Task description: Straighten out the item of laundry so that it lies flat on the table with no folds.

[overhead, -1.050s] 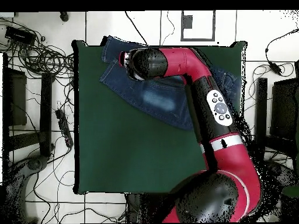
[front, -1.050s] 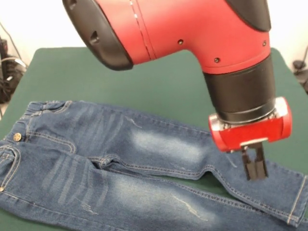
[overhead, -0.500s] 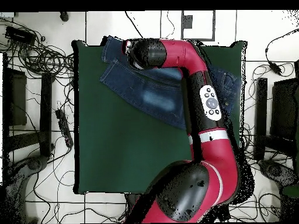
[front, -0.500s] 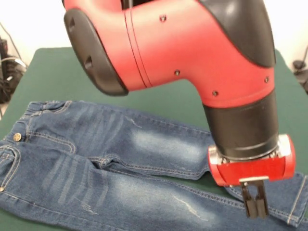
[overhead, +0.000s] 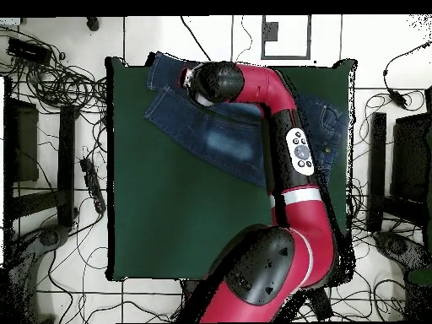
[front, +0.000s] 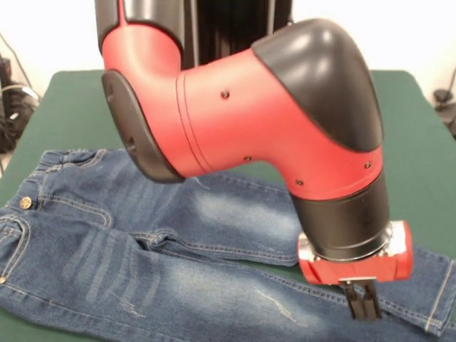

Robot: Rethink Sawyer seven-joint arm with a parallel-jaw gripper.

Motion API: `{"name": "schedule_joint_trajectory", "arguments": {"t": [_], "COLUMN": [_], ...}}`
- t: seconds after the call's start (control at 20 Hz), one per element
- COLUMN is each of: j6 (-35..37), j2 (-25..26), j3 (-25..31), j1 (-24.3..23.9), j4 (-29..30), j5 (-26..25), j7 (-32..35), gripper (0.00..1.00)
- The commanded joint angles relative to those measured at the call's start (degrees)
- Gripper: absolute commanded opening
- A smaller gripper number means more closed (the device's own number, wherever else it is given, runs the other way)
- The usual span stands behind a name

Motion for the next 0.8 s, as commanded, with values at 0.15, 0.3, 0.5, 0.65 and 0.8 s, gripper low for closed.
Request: {"name": "schedule_joint_trajectory", "arguments": {"t": [0.15, 0.3, 0.5, 0.65, 0.8], "j6": [10.29, 13.11, 18.38, 21.8, 24.61], "j2": [1.53, 3.32, 4.94, 5.81, 6.77], "j3": [-3.82, -3.87, -4.07, -4.04, -3.71], "j1": [3.55, 4.47, 5.45, 5.94, 6.54], "j4": [-2.02, -4.66, -7.59, -9.86, -12.39], "j5": [1.94, 1.91, 2.07, 1.74, 1.22], "j7": [-1.4, -2.08, -2.46, -2.54, -2.77], "gripper": [0.0, 0.0, 0.0, 0.0, 0.0]}}
